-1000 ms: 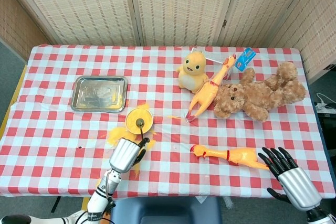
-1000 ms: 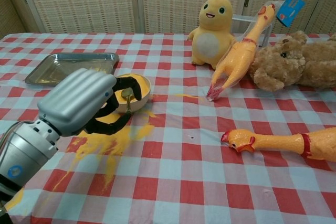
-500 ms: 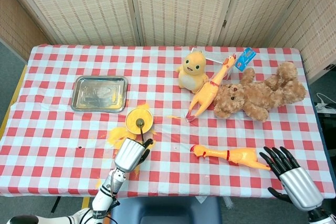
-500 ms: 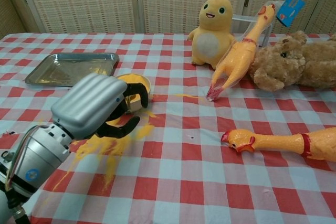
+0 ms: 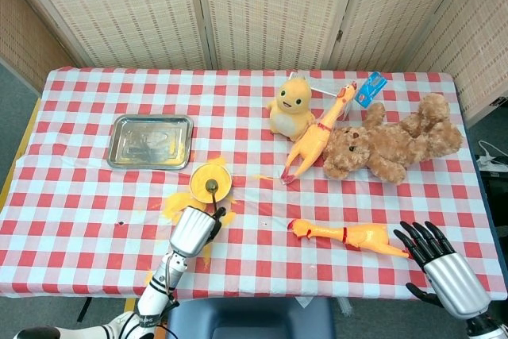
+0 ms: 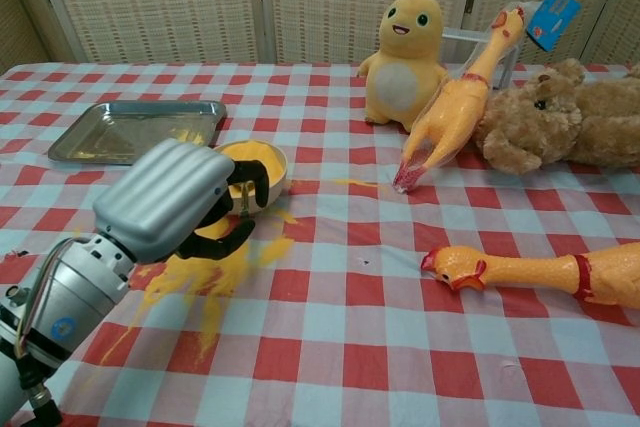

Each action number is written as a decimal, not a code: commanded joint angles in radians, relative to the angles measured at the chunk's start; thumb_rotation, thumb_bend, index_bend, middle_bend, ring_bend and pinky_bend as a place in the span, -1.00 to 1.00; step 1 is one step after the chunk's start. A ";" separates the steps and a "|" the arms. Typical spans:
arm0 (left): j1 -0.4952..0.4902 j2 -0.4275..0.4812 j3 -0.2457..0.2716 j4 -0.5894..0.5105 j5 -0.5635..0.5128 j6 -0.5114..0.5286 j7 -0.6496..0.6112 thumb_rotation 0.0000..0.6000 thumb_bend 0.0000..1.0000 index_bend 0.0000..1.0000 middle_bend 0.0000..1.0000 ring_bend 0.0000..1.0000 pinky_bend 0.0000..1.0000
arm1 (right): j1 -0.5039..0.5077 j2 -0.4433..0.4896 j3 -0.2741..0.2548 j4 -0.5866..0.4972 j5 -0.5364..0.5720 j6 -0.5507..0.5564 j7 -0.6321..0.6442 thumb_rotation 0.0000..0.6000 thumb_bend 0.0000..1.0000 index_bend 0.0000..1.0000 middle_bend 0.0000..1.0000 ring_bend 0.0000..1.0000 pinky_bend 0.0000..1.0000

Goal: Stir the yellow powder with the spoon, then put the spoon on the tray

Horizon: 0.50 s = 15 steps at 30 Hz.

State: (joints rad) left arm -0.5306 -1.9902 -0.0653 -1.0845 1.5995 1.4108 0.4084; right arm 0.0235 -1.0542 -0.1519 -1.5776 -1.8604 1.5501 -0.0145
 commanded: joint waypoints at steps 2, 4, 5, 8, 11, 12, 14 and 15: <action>0.000 -0.002 -0.003 0.009 0.007 0.006 -0.004 1.00 -0.13 -0.02 1.00 1.00 1.00 | 0.000 0.000 0.001 0.001 0.000 0.001 0.000 1.00 -0.85 -1.00 -1.00 -1.00 -1.00; 0.000 -0.005 -0.004 0.015 0.011 0.010 -0.006 1.00 -0.13 0.00 1.00 1.00 1.00 | -0.001 0.001 0.001 0.001 0.000 0.002 0.001 1.00 -0.85 -1.00 -1.00 -1.00 -1.00; 0.001 -0.006 -0.003 0.019 0.012 0.010 -0.006 1.00 -0.12 0.00 1.00 1.00 1.00 | -0.001 0.001 0.001 0.000 0.001 0.003 0.002 1.00 -0.85 -1.00 -1.00 -1.00 -1.00; 0.000 -0.010 -0.005 0.025 0.015 0.011 -0.007 1.00 -0.12 0.01 1.00 1.00 1.00 | -0.001 0.001 0.001 0.001 0.000 0.003 0.002 1.00 -0.85 -1.00 -1.00 -1.00 -1.00; 0.000 -0.012 -0.006 0.030 0.021 0.015 -0.008 1.00 -0.12 0.01 1.00 1.00 1.00 | -0.001 0.001 0.001 0.000 0.001 0.001 0.001 1.00 -0.85 -1.00 -1.00 -1.00 -1.00; 0.000 -0.012 -0.007 0.030 0.021 0.015 -0.008 1.00 -0.12 0.01 1.00 1.00 1.00 | -0.001 0.001 0.001 0.000 0.001 0.001 0.001 1.00 -0.85 -1.00 -1.00 -1.00 -1.00; 0.000 -0.011 -0.009 0.032 0.022 0.016 -0.008 1.00 -0.12 0.02 1.00 1.00 1.00 | -0.001 0.002 0.001 0.000 0.001 0.001 0.000 1.00 -0.85 -1.00 -1.00 -1.00 -1.00; 0.000 -0.012 -0.011 0.033 0.022 0.018 -0.008 1.00 -0.12 0.02 1.00 1.00 1.00 | -0.001 0.002 0.001 -0.001 0.001 0.001 0.000 1.00 -0.85 -1.00 -1.00 -1.00 -1.00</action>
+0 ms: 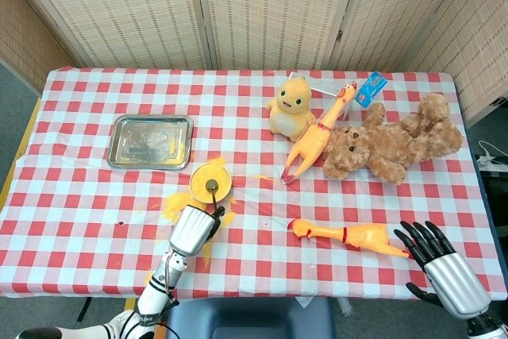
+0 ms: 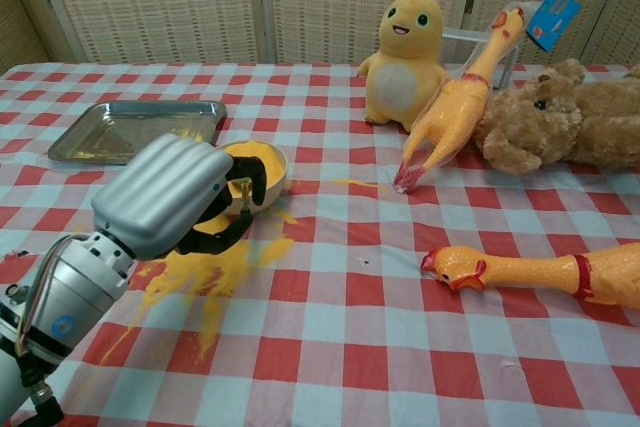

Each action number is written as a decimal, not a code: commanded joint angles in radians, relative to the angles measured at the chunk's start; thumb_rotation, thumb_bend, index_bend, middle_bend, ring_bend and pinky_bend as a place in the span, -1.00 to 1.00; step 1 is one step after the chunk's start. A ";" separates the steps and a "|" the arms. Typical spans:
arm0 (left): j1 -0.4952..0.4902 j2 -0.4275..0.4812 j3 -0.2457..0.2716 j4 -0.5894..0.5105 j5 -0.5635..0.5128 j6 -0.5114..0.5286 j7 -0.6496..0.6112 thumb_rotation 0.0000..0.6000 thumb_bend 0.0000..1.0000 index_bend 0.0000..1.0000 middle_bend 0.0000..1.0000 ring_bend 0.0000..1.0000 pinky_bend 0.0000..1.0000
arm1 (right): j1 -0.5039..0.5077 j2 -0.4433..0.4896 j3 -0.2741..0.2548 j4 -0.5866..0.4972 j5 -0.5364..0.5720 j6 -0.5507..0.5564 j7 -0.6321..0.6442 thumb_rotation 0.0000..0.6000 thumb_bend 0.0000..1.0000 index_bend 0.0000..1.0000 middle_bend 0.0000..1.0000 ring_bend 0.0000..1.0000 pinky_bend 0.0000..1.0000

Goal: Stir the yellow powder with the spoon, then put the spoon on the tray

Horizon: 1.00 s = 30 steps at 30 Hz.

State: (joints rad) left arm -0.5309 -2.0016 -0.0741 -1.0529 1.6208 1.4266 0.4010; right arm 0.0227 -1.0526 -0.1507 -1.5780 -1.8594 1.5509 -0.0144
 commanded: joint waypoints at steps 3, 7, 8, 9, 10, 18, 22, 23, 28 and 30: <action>0.000 -0.001 -0.003 0.008 0.003 0.005 -0.001 1.00 -0.12 0.02 1.00 1.00 1.00 | -0.001 0.000 0.000 0.000 -0.001 0.002 -0.001 1.00 -0.85 -1.00 -1.00 -1.00 -1.00; 0.002 -0.002 -0.002 0.018 0.006 0.006 -0.002 1.00 -0.12 0.02 1.00 1.00 1.00 | -0.002 0.000 0.000 -0.001 -0.001 0.003 -0.003 1.00 -0.85 -1.00 -1.00 -1.00 -1.00; 0.002 -0.003 -0.003 0.022 0.006 0.007 -0.002 1.00 -0.12 0.03 1.00 1.00 1.00 | -0.002 0.000 0.001 -0.001 0.000 0.002 -0.003 1.00 -0.85 -1.00 -1.00 -1.00 -1.00; 0.001 -0.004 -0.004 0.026 0.007 0.008 -0.003 1.00 -0.12 0.03 1.00 1.00 1.00 | -0.002 0.000 0.001 -0.001 0.000 0.002 -0.004 1.00 -0.85 -1.00 -1.00 -1.00 -1.00; 0.001 -0.005 -0.005 0.029 0.007 0.009 -0.004 1.00 -0.13 0.03 1.00 1.00 1.00 | -0.002 0.000 0.001 -0.001 0.001 0.001 -0.004 1.00 -0.85 -1.00 -1.00 -1.00 -1.00; 0.001 -0.009 -0.004 0.043 0.018 0.020 -0.014 1.00 -0.12 0.07 1.00 1.00 1.00 | -0.001 -0.001 0.002 -0.001 0.002 -0.002 -0.006 1.00 -0.85 -1.00 -1.00 -1.00 -1.00; 0.000 -0.010 -0.005 0.046 0.021 0.024 -0.020 1.00 -0.12 0.08 1.00 1.00 1.00 | -0.001 -0.002 0.001 -0.001 0.001 -0.003 -0.007 1.00 -0.85 -1.00 -1.00 -1.00 -1.00; 0.000 -0.010 -0.006 0.048 0.021 0.025 -0.020 1.00 -0.12 0.09 1.00 1.00 1.00 | -0.001 -0.002 0.001 -0.001 0.001 -0.003 -0.008 1.00 -0.85 -1.00 -1.00 -1.00 -1.00; -0.001 -0.010 -0.010 0.053 0.021 0.029 -0.024 1.00 -0.10 0.11 1.00 1.00 1.00 | -0.001 -0.002 0.001 -0.001 0.001 -0.003 -0.008 1.00 -0.85 -1.00 -1.00 -1.00 -1.00; -0.002 -0.011 -0.012 0.055 0.024 0.035 -0.031 1.00 -0.07 0.12 1.00 1.00 1.00 | -0.001 -0.002 0.001 -0.001 0.001 -0.004 -0.008 1.00 -0.85 -1.00 -1.00 -1.00 -1.00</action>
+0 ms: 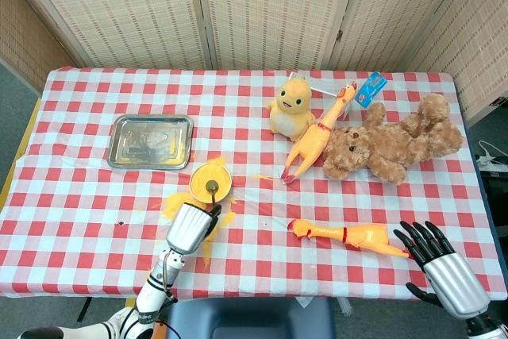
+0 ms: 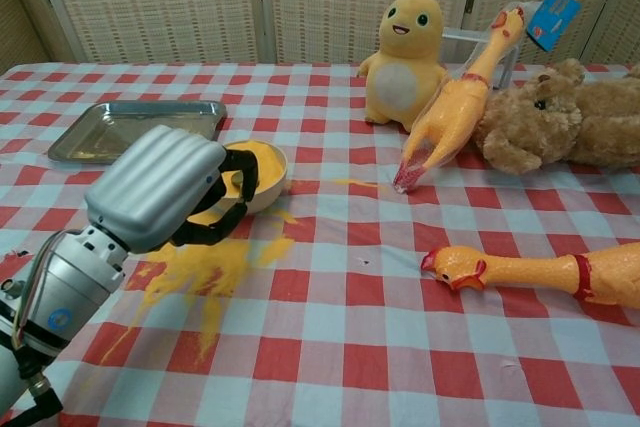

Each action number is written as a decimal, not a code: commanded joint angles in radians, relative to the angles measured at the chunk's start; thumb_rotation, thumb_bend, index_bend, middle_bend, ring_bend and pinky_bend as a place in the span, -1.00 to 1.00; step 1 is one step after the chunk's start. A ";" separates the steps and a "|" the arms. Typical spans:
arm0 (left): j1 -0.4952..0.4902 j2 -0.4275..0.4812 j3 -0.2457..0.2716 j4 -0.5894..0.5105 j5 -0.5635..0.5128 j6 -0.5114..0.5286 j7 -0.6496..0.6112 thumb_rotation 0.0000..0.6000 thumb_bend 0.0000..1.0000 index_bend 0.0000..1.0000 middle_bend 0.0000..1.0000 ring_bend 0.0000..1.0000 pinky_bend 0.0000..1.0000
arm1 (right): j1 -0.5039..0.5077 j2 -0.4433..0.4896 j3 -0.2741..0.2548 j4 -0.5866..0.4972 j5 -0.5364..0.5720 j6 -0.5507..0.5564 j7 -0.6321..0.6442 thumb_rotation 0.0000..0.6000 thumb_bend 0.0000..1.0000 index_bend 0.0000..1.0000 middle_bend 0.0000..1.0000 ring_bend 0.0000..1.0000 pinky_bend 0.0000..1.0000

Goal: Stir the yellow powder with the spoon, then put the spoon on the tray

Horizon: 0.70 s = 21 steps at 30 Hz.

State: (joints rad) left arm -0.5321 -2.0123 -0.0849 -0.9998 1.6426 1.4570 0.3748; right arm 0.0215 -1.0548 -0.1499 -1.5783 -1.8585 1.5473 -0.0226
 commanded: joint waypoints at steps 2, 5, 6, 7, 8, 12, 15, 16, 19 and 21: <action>-0.002 -0.002 -0.004 0.007 0.005 0.009 -0.008 1.00 -0.04 0.13 1.00 1.00 1.00 | 0.001 0.001 0.000 -0.002 -0.001 -0.001 -0.002 1.00 -0.85 -1.00 -1.00 -1.00 -1.00; -0.004 -0.005 -0.007 0.017 0.006 0.015 -0.014 1.00 -0.01 0.16 1.00 1.00 1.00 | 0.001 0.001 0.000 -0.002 0.000 -0.002 -0.002 1.00 -0.85 -1.00 -1.00 -1.00 -1.00; -0.005 -0.006 -0.008 0.021 0.007 0.017 -0.014 1.00 -0.01 0.17 1.00 1.00 1.00 | 0.001 0.001 0.000 -0.002 0.000 -0.002 -0.002 1.00 -0.85 -1.00 -1.00 -1.00 -1.00; -0.005 -0.007 -0.009 0.024 0.007 0.019 -0.015 1.00 -0.01 0.17 1.00 1.00 1.00 | 0.000 0.001 0.000 -0.002 0.000 -0.002 -0.003 1.00 -0.85 -1.00 -1.00 -1.00 -1.00; -0.005 -0.007 -0.010 0.026 0.007 0.020 -0.016 1.00 -0.01 0.17 1.00 1.00 1.00 | 0.000 0.001 0.000 -0.001 0.000 -0.001 -0.003 1.00 -0.85 -1.00 -1.00 -1.00 -1.00; -0.008 -0.007 -0.015 0.033 0.010 0.029 -0.018 1.00 0.01 0.21 1.00 1.00 1.00 | 0.001 0.000 0.001 -0.001 0.001 -0.004 -0.005 1.00 -0.85 -1.00 -1.00 -1.00 -1.00; -0.009 -0.009 -0.018 0.039 0.012 0.036 -0.022 1.00 0.02 0.25 1.00 1.00 1.00 | 0.001 -0.001 0.001 -0.001 0.002 -0.005 -0.006 1.00 -0.85 -1.00 -1.00 -1.00 -1.00; -0.010 -0.009 -0.018 0.042 0.013 0.039 -0.024 1.00 0.02 0.25 1.00 1.00 1.00 | 0.001 -0.001 0.001 -0.001 0.002 -0.006 -0.006 1.00 -0.85 -1.00 -1.00 -1.00 -1.00; -0.011 -0.012 -0.019 0.050 0.016 0.047 -0.032 1.00 0.02 0.28 1.00 1.00 1.00 | 0.002 -0.002 0.001 -0.002 0.003 -0.008 -0.007 1.00 -0.85 -1.00 -1.00 -1.00 -1.00; -0.012 -0.014 -0.022 0.056 0.019 0.056 -0.038 1.00 0.04 0.30 1.00 1.00 1.00 | 0.002 -0.003 0.001 -0.002 0.004 -0.008 -0.008 1.00 -0.85 -1.00 -1.00 -1.00 -1.00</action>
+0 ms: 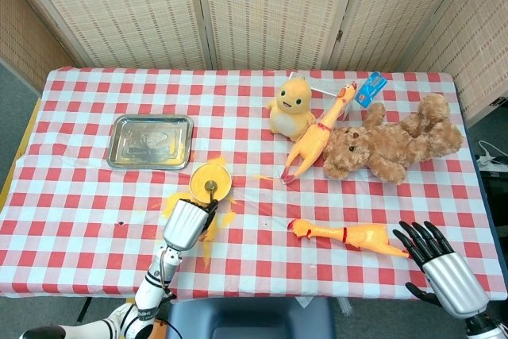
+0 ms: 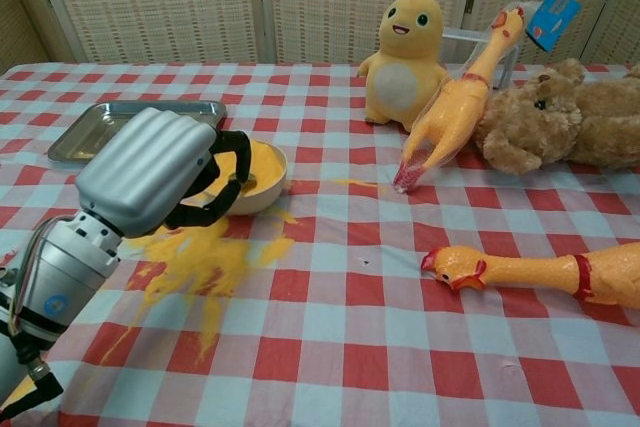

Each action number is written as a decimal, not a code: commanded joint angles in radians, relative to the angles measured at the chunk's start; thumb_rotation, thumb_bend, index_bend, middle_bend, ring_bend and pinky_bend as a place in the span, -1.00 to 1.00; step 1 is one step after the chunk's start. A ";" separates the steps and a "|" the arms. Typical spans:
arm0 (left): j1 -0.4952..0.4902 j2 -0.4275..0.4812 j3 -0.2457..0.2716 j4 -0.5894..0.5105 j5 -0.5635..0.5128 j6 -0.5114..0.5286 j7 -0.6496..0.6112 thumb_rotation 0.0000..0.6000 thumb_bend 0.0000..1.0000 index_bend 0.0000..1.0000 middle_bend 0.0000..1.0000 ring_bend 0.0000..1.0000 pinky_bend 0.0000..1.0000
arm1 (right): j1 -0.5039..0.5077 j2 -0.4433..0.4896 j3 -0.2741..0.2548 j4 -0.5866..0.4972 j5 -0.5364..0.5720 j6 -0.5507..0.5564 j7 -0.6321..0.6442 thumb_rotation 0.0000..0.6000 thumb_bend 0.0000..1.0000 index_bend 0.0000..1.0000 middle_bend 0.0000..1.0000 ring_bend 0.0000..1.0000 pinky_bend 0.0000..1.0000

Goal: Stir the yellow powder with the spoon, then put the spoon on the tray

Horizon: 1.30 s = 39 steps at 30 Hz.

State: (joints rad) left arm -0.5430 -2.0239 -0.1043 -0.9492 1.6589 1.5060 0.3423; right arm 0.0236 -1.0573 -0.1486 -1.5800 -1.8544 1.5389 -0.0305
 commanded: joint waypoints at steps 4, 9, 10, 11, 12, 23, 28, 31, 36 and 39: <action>-0.006 -0.006 -0.007 0.014 0.009 0.023 -0.014 1.00 0.15 0.36 1.00 1.00 1.00 | 0.000 0.000 0.001 0.000 0.001 0.001 -0.001 1.00 -0.85 -1.00 -1.00 -1.00 -1.00; -0.008 -0.006 -0.008 0.015 0.014 0.034 -0.017 1.00 0.31 0.43 1.00 1.00 1.00 | 0.000 0.000 0.001 0.000 0.002 0.001 0.000 1.00 -0.85 -1.00 -1.00 -1.00 -1.00; -0.009 -0.006 -0.009 0.016 0.015 0.037 -0.017 1.00 0.34 0.44 1.00 1.00 1.00 | 0.000 0.000 0.001 0.000 0.002 0.000 0.000 1.00 -0.85 -1.00 -1.00 -1.00 -1.00; -0.010 -0.007 -0.010 0.016 0.018 0.041 -0.019 1.00 0.36 0.46 1.00 1.00 1.00 | 0.000 0.000 0.001 0.000 0.002 -0.001 -0.001 1.00 -0.85 -1.00 -1.00 -1.00 -1.00; -0.012 -0.007 -0.011 0.017 0.019 0.044 -0.022 1.00 0.39 0.49 1.00 1.00 1.00 | 0.000 0.000 0.001 0.000 0.002 -0.001 -0.001 1.00 -0.85 -1.00 -1.00 -1.00 -1.00; -0.043 0.002 -0.038 0.037 0.036 0.078 -0.041 1.00 0.50 0.55 1.00 1.00 1.00 | 0.000 -0.002 0.003 0.000 0.007 -0.002 -0.005 1.00 -0.85 -1.00 -1.00 -1.00 -1.00; -0.043 0.022 -0.044 -0.013 0.033 0.088 -0.049 1.00 0.51 0.54 1.00 1.00 1.00 | 0.002 -0.005 0.006 0.000 0.013 -0.009 -0.009 1.00 -0.85 -1.00 -1.00 -1.00 -1.00; -0.037 0.037 -0.045 -0.076 0.017 0.074 -0.053 1.00 0.51 0.54 1.00 1.00 1.00 | 0.003 -0.005 0.005 -0.002 0.014 -0.014 -0.011 1.00 -0.85 -1.00 -1.00 -1.00 -1.00; -0.024 0.066 -0.044 -0.179 -0.013 0.041 -0.040 1.00 0.52 0.54 1.00 1.00 1.00 | 0.001 -0.004 0.005 -0.001 0.012 -0.005 -0.006 1.00 -0.85 -1.00 -1.00 -1.00 -1.00; -0.018 0.084 -0.046 -0.242 -0.044 0.004 -0.037 1.00 0.52 0.54 1.00 1.00 1.00 | 0.001 -0.003 0.004 0.001 0.009 -0.005 -0.006 1.00 -0.85 -1.00 -1.00 -1.00 -1.00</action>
State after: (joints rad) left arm -0.5686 -1.9584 -0.1488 -1.1508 1.6401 1.5389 0.3005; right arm 0.0247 -1.0606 -0.1447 -1.5793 -1.8453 1.5340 -0.0362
